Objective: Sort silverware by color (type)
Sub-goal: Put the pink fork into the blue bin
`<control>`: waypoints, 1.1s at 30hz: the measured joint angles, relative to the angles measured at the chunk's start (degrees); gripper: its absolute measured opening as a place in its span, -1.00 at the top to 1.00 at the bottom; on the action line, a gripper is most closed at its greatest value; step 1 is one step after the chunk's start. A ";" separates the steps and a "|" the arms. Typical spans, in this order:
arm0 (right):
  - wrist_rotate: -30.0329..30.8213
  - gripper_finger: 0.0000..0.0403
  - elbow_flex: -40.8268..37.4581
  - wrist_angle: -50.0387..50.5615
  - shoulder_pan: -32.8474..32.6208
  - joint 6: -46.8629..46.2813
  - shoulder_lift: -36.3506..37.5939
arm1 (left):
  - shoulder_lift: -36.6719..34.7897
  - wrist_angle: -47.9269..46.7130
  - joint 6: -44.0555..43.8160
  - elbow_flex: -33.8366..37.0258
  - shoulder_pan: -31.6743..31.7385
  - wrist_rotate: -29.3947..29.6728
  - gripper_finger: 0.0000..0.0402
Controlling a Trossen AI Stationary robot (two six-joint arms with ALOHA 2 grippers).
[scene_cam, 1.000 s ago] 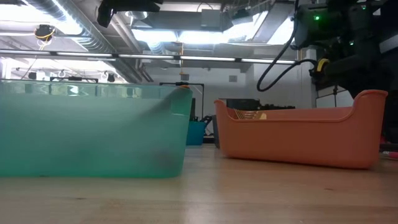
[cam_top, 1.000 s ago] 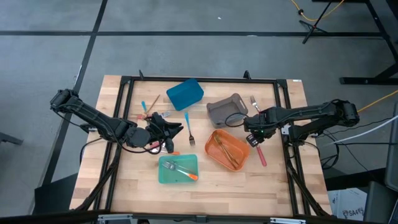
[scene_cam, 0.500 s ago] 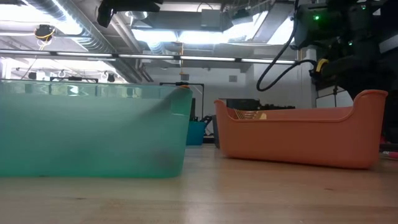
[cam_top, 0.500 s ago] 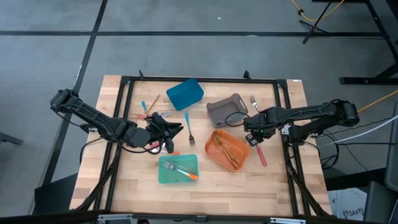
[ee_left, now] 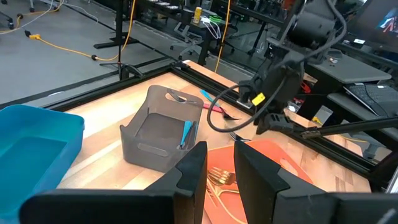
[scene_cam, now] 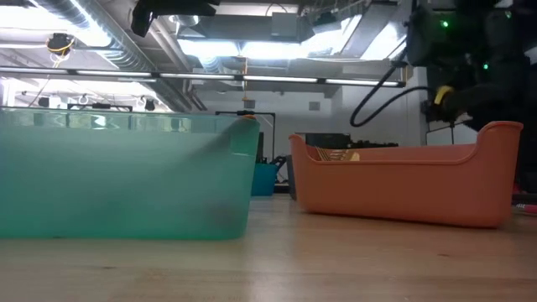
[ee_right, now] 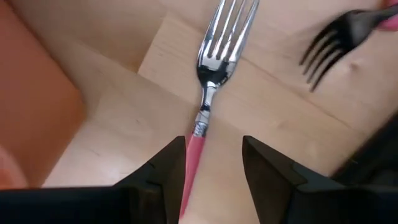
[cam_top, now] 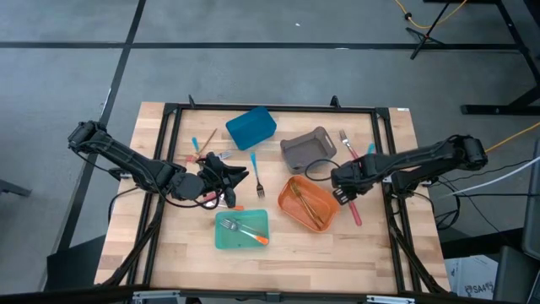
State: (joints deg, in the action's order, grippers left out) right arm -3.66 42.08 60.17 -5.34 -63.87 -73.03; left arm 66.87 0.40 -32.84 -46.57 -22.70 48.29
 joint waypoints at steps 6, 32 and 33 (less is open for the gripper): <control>-0.65 0.26 -5.68 -9.45 -0.31 -0.81 0.00 | 0.00 0.00 0.00 0.00 0.00 0.00 0.63; -1.58 0.26 -11.66 -15.57 -0.26 -3.43 0.09 | 0.00 0.02 0.00 0.00 0.00 0.01 0.63; -1.68 0.27 -11.68 -15.64 -0.26 -3.43 0.07 | 0.00 0.00 0.00 0.00 0.02 0.01 0.63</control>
State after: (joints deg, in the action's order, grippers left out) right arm -5.34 30.40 44.53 -5.61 -67.31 -72.97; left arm 66.87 0.40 -32.84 -46.57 -22.68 48.30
